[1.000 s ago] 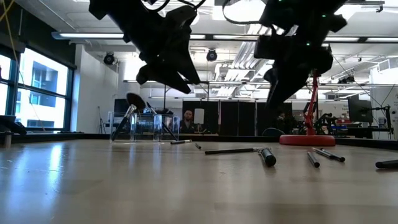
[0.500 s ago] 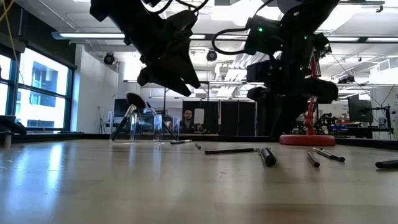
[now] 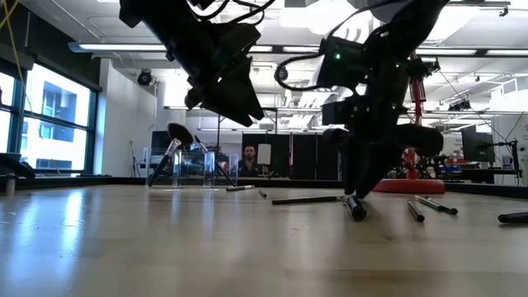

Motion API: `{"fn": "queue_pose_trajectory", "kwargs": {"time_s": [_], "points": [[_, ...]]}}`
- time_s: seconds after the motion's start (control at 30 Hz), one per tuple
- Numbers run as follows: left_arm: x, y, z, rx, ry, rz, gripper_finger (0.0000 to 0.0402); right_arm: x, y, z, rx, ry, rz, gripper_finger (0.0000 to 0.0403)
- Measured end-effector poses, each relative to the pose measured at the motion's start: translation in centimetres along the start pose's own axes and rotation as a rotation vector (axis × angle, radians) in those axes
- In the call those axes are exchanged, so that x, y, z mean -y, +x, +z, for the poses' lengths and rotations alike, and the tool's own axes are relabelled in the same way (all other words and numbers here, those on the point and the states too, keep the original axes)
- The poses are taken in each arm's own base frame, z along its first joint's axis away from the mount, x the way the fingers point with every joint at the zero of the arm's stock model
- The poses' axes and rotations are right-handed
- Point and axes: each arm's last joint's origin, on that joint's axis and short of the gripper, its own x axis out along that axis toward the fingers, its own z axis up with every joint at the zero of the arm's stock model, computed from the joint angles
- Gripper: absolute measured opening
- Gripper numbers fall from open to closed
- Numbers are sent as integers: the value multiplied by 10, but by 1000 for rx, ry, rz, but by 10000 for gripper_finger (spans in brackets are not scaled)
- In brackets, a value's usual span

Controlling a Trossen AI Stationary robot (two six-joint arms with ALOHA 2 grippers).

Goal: Put items in baskets/containers
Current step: Put the eyeshadow brush into the transparent organizer

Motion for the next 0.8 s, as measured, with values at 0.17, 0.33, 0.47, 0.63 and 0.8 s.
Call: {"fn": "queue_pose_trajectory", "kwargs": {"time_s": [0.17,0.33,0.47,0.63,0.8], "points": [[0,0,0,-2,0,-3,168,4,5,-2,1,17,37,111],[0,0,0,-1,0,-3,168,3,5,-2,4,-4,44,68],[0,0,0,-2,-8,-4,168,3,5,-3,5,8,56,12],[1,7,-3,-10,-6,0,168,0,6,-1,6,58,60,8],[3,21,-12,-44,7,14,168,-5,6,2,8,105,54,4]]}}
